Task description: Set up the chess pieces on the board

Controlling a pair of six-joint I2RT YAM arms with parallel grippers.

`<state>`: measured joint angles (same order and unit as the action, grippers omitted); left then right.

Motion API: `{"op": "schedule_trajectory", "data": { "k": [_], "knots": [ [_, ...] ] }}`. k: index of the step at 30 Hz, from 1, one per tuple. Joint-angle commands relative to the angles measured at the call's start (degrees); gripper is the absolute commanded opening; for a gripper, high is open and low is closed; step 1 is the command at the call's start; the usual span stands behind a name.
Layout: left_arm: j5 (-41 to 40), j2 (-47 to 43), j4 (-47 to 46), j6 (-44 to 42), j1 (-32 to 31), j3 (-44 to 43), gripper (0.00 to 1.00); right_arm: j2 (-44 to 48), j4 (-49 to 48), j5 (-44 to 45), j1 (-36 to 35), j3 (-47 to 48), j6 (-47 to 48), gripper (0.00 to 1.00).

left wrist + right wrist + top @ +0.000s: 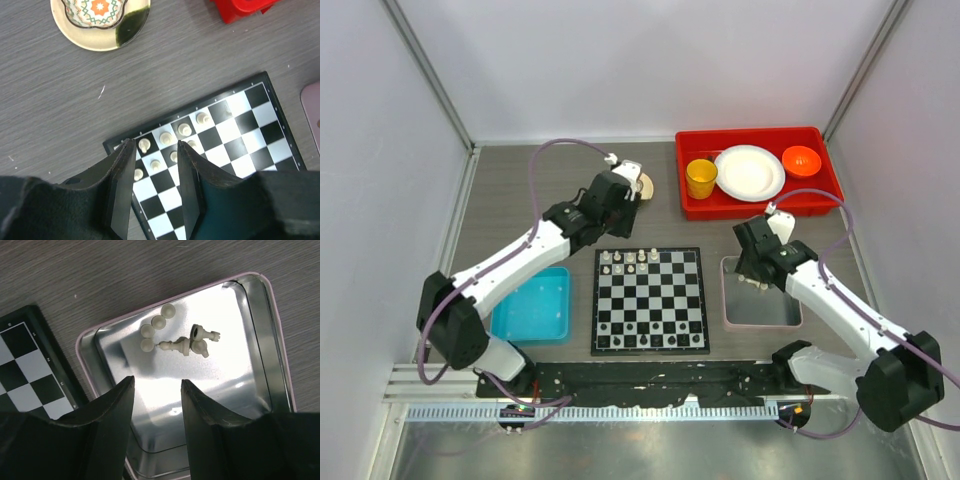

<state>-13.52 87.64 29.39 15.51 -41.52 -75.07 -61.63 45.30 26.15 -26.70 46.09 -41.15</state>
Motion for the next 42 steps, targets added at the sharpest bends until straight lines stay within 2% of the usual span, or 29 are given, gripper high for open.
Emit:
{"op": "schedule_trajectory", "data": {
  "k": [1, 5, 13, 21, 31, 42],
  "knots": [
    [1.7, -6.1, -0.3, -1.8, -0.1, 3.9, 0.43, -1.9, -1.8, 1.6, 2.5, 0.7, -0.4, 0.48],
    [1.7, -8.5, -1.6, -3.1, -0.1, 7.6, 0.44, -4.2, -3.4, 1.3, 6.1, 0.4, 1.3, 0.48],
    [3.1, -9.1, -1.7, -4.6, -0.1, 8.8, 0.44, -5.4, -5.9, -2.7, 13.6, -1.7, 4.4, 0.45],
    [3.3, -9.6, -1.7, -4.4, -0.1, 8.9, 0.44, -7.4, -5.9, -3.7, 15.4, -3.2, 3.7, 0.43],
    [3.7, -9.5, -1.7, -4.3, -0.1, 8.7, 0.44, -7.4, -6.0, -3.4, 16.7, -4.3, 2.1, 0.31],
    [3.8, -9.8, -1.6, -4.3, -0.1, 8.7, 0.44, -8.5, -5.3, -5.9, 16.8, -4.8, 2.5, 0.30]
  ]
}}
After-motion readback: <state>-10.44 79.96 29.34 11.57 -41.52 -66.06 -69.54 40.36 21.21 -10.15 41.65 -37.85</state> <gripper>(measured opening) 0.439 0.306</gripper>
